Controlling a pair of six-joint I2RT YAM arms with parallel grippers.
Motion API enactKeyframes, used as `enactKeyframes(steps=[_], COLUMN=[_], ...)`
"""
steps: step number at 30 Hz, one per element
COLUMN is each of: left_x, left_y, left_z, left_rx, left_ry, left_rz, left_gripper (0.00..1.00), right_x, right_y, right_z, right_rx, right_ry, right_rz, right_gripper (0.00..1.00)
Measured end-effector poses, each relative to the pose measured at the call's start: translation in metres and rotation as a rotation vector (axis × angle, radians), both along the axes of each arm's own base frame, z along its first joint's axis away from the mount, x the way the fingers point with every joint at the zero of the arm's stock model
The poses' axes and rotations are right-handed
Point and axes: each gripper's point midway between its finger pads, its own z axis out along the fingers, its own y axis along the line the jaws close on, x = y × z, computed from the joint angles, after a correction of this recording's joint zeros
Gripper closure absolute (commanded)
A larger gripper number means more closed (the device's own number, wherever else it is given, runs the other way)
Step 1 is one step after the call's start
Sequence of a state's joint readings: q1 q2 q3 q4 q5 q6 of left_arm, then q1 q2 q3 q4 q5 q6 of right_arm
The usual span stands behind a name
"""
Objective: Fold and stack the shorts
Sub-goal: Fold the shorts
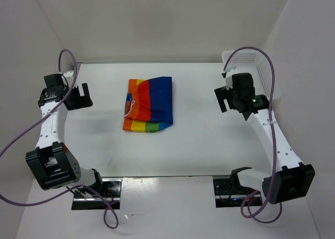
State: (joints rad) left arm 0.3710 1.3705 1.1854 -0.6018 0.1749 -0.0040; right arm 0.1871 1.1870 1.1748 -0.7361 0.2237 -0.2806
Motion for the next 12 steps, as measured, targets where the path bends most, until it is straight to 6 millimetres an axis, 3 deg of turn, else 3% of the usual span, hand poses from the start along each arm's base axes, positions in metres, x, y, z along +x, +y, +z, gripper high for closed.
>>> enactKeyframes(steps=[12], left_x=[-0.002], left_y=[-0.006], left_z=[-0.002], left_rx=[-0.021], left_ry=[-0.002], left_rz=[-0.017], left_gripper=[0.01], right_x=[-0.015], right_y=[-0.011], right_z=[0.022], right_rx=[0.022], right_ry=[-0.095], right_rz=[-0.084], right_gripper=[0.00])
